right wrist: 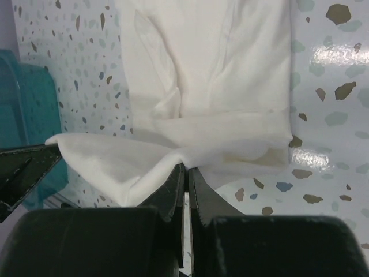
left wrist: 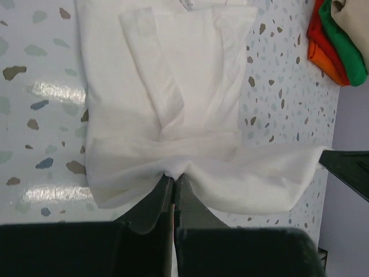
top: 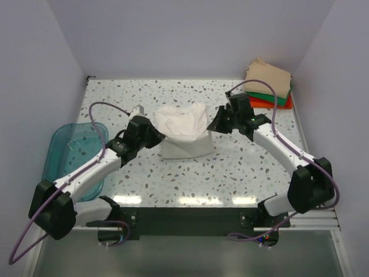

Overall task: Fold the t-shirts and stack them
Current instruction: Fold the tshirt

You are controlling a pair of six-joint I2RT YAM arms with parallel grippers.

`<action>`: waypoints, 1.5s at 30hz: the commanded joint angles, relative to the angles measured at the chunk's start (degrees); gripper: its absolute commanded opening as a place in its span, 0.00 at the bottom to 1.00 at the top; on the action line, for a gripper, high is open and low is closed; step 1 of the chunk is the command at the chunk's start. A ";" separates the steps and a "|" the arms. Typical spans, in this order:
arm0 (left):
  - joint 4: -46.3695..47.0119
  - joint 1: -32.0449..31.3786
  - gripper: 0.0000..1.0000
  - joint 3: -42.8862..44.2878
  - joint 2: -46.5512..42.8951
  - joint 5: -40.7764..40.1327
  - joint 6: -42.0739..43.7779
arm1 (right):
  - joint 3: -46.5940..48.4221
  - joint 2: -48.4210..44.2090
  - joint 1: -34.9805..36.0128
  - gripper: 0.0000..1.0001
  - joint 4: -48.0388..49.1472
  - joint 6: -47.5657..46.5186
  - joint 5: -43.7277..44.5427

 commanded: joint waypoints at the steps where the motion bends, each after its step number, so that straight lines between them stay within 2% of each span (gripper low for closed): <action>1: 6.06 5.24 0.00 6.57 4.69 6.06 5.09 | 8.39 4.83 -0.61 0.00 0.99 -1.73 1.57; 9: 7.65 14.39 0.00 17.56 16.38 13.80 7.72 | 26.33 22.83 -3.42 0.00 -1.99 -2.96 -0.54; 12: 8.26 17.11 0.00 21.69 22.18 16.17 8.17 | 34.50 28.56 -4.65 0.00 -3.31 -3.13 -1.85; 22: 15.28 25.82 0.00 35.49 44.85 26.19 9.57 | 64.83 57.11 -8.17 0.00 -4.81 -1.56 -8.18; 24: 14.60 26.70 0.00 40.40 50.20 26.99 10.01 | 69.30 60.56 -8.70 0.00 -3.16 -1.03 -9.67; 29: 17.58 28.99 0.00 44.11 55.85 28.65 8.43 | 77.05 68.73 -9.75 0.04 2.65 -0.23 -11.61; 32: 18.46 30.48 0.00 45.43 58.23 29.97 7.91 | 77.68 69.89 -10.28 0.20 5.11 0.12 -11.35; 33: 20.11 30.83 0.13 45.70 59.02 30.76 7.82 | 77.16 69.45 -10.45 0.26 6.16 0.03 -10.65; 35: 20.66 32.06 0.36 45.96 59.03 31.64 7.55 | 74.97 68.40 -10.72 0.33 7.22 -0.14 -10.21; 36: 22.23 32.42 0.54 45.70 58.15 31.82 7.73 | 73.65 66.57 -10.89 0.39 7.58 -0.32 -9.16; 38: 23.29 32.86 0.62 44.57 55.61 32.17 8.77 | 68.14 63.57 -10.98 0.46 8.71 -1.28 -7.58; 39: 23.21 32.86 0.65 44.12 54.64 31.83 9.22 | 66.01 60.17 -10.98 0.52 9.25 -1.72 -6.61; 41: 23.12 32.42 0.65 41.42 51.31 30.60 9.66 | 59.88 56.98 -10.89 0.53 11.52 -2.25 -5.55; 44: 22.86 30.85 0.53 36.22 47.70 28.93 8.87 | 53.71 51.44 -9.67 0.54 12.24 -3.22 -5.46; 45: 22.86 30.23 0.40 34.99 46.82 28.40 8.87 | 52.47 49.43 -9.14 0.54 12.41 -3.92 -5.37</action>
